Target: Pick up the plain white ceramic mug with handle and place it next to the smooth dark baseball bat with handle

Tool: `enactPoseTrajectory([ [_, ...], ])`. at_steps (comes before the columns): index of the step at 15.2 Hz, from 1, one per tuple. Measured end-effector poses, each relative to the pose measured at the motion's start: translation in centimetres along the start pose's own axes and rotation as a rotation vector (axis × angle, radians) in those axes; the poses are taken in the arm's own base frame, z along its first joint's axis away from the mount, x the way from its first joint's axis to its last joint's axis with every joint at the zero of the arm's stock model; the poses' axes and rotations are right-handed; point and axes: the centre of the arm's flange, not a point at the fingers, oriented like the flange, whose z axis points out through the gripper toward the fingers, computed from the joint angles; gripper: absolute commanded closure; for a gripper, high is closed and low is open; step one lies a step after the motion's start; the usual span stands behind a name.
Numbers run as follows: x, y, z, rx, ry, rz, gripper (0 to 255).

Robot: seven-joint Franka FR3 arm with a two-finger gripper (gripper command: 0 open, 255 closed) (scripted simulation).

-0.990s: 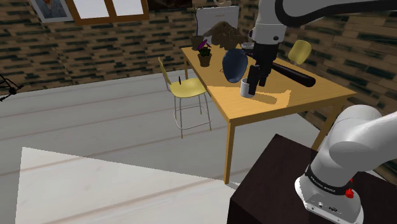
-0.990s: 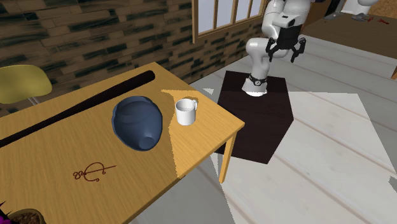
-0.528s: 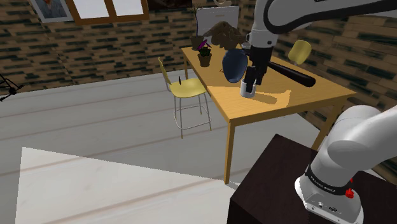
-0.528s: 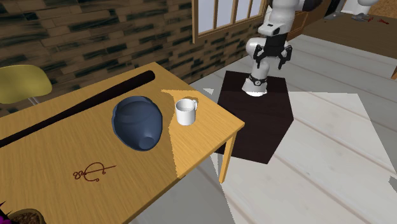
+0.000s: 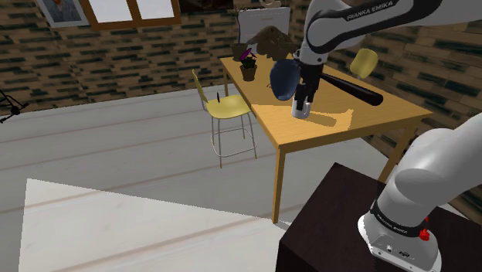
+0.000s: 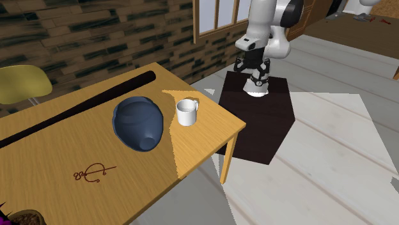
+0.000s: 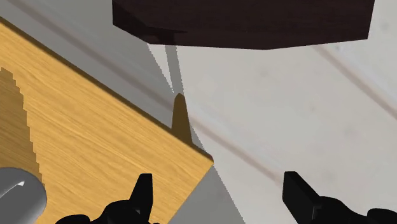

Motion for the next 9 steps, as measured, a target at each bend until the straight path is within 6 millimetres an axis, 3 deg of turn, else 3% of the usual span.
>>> enactPoseTrajectory([
  [9,5.1,9.4,4.2,-0.021,0.003,0.004,0],
])
